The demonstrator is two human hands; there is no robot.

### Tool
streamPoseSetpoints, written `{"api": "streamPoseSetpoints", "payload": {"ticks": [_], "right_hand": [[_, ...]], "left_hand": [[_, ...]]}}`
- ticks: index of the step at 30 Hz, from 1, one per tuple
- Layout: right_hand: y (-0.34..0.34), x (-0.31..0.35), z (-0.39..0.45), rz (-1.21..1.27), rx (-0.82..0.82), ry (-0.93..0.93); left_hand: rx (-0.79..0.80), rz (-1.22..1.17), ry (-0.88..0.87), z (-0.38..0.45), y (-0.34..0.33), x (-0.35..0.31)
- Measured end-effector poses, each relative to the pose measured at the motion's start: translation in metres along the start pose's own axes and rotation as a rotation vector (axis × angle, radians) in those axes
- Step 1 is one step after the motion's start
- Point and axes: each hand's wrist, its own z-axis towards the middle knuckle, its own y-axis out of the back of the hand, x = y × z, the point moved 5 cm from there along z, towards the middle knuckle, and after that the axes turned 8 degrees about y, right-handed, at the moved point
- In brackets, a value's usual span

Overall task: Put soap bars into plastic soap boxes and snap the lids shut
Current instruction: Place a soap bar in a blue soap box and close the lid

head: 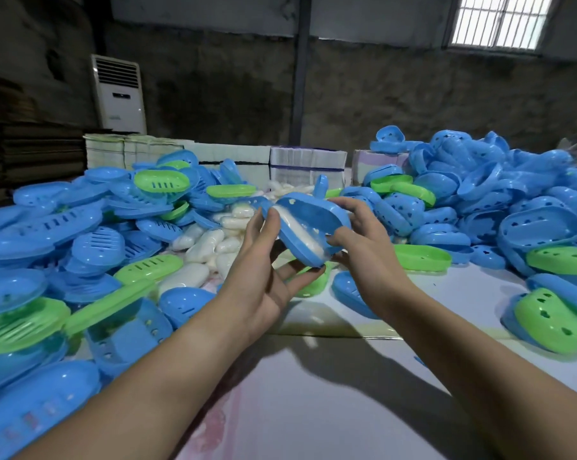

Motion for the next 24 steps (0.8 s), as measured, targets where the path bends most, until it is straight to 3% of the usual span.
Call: {"api": "streamPoseSetpoints", "payload": {"ticks": [7,12,24], "right_hand": [[0.001,0.001,-0.001,0.047,-0.007,0.080],[-0.005,0.002,-0.006,-0.063,0.086,0.140],[-0.010,0.009,-0.005,0.037,0.189,0.173]], "left_hand": [[-0.023,-0.056,-0.063,-0.002,0.003,-0.004],[-0.053,-0.078,-0.095,0.001,0.008,-0.008],[0.019,0.128,-0.175,-0.006,0.001,-0.015]]}}
